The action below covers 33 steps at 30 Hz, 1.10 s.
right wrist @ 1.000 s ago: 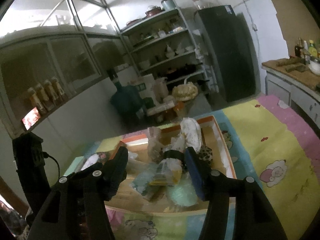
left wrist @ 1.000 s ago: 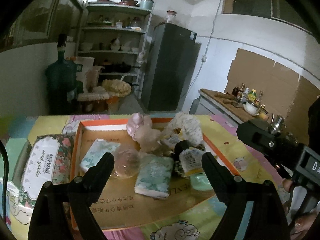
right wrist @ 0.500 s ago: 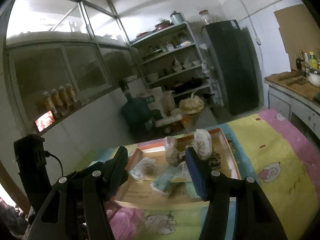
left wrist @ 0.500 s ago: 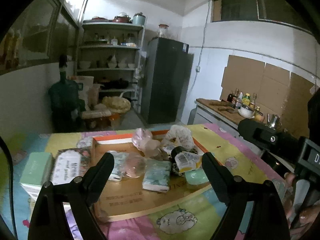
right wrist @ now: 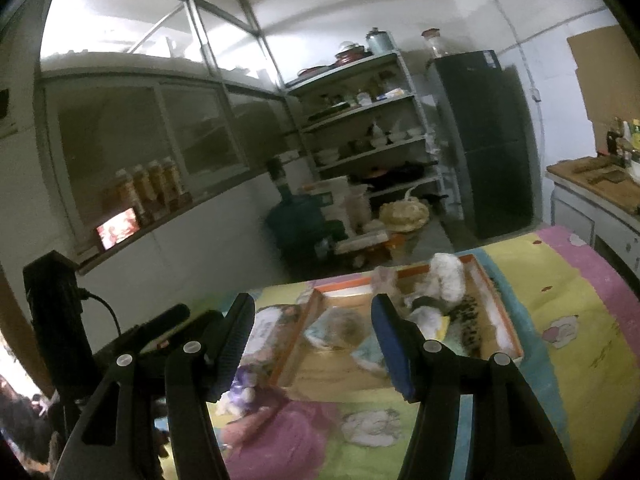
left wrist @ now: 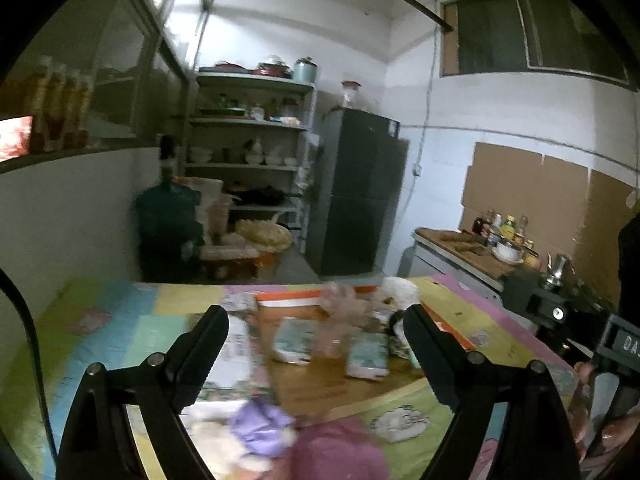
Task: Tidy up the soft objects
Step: 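Move both open grippers back toward the remaining soft items, then grasp the white bunny with purple bow with the left gripper while the right grasps the pink rolled towel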
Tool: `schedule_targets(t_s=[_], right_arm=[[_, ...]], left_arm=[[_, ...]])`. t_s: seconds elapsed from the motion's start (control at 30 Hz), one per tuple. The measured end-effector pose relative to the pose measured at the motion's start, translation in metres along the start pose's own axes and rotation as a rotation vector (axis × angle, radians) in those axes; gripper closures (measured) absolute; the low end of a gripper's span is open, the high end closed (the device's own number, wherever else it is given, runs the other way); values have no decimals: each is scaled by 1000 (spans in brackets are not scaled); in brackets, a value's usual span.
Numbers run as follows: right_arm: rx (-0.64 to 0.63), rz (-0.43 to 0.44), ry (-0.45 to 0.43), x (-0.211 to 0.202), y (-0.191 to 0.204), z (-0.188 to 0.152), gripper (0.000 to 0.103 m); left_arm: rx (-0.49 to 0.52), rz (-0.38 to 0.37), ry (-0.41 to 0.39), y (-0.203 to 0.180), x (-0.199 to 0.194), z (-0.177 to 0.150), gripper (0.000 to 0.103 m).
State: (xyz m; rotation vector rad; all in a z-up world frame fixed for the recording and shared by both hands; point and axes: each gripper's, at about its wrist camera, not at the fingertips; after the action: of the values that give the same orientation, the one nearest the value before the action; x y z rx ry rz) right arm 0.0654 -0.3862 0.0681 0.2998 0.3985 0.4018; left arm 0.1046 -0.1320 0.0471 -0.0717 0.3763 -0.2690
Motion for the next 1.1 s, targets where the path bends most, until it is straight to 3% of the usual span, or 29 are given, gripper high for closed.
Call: schedule_targets(t_s=[0.3, 0.53, 0.97, 1.1], right_arm=[[-26, 49, 25, 9, 43, -20, 33], [-26, 51, 108, 37, 69, -52, 32], [-7, -84, 369, 125, 92, -135, 32], [-14, -118, 406, 142, 96, -148, 32]], left_arm=[[-33, 71, -45, 55, -42, -7, 14], [-29, 52, -22, 81, -54, -24, 14], [-113, 61, 17, 134, -63, -58, 14], [-133, 58, 22, 146, -64, -64, 14]])
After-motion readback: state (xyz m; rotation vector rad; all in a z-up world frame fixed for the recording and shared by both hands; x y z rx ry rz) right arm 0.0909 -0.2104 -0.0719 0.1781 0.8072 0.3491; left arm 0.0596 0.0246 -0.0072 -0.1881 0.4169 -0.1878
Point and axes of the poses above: each gripper's, at about its wrist camera, not at the fingertips, and x roughly the way its jaws point, y to its left, z to its top, and after that the axes turned 3 degrees about z, right-handed
